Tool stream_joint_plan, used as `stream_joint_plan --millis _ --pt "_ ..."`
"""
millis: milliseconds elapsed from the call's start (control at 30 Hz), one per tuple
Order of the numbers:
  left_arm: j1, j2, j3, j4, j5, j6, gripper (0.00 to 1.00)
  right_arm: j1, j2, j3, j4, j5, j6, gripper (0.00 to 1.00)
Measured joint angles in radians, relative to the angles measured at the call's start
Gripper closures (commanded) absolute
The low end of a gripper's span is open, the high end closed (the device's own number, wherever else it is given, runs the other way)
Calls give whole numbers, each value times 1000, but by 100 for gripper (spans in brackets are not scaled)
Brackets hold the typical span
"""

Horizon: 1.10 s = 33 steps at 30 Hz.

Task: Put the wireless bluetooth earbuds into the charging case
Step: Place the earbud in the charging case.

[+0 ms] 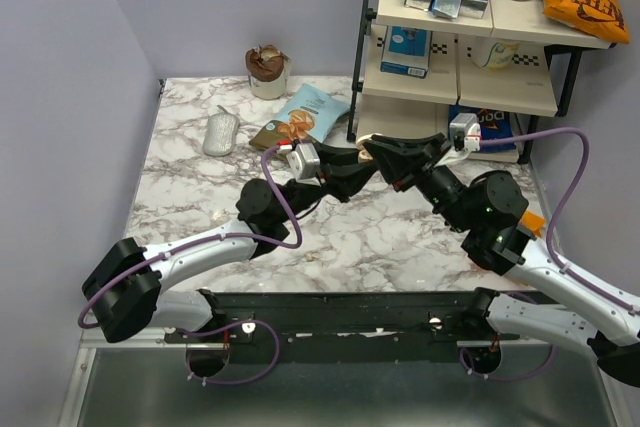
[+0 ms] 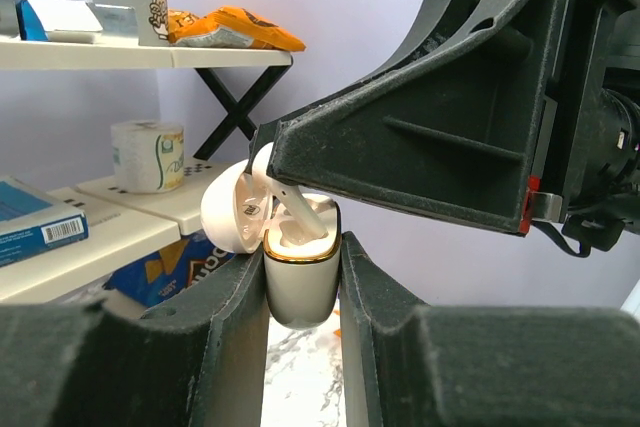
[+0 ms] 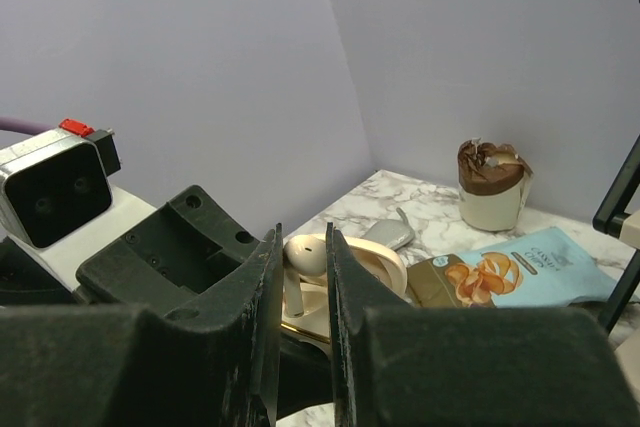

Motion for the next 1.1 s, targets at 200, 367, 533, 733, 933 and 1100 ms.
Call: stream_joint_plan --millis 200,367,533,733,933,1100 --pt "-1 0 1 -11 4 5 100 0 -15 -14 -4 3 -1 99" --pt "-2 0 1 -20 6 5 100 3 -35 -33 -6 16 -1 99" --pt "-3 -3 1 -42 6 9 100 4 -53 -54 -6 26 -1 99" --pt "-3 -13 0 -53 6 12 100 5 -67 -62 -5 35 -1 99" --pt "-3 -18 0 -53 6 13 100 5 -86 -71 -6 40 0 99" --pt "-3 -18 0 -53 5 13 100 5 -93 -77 -5 41 0 99"
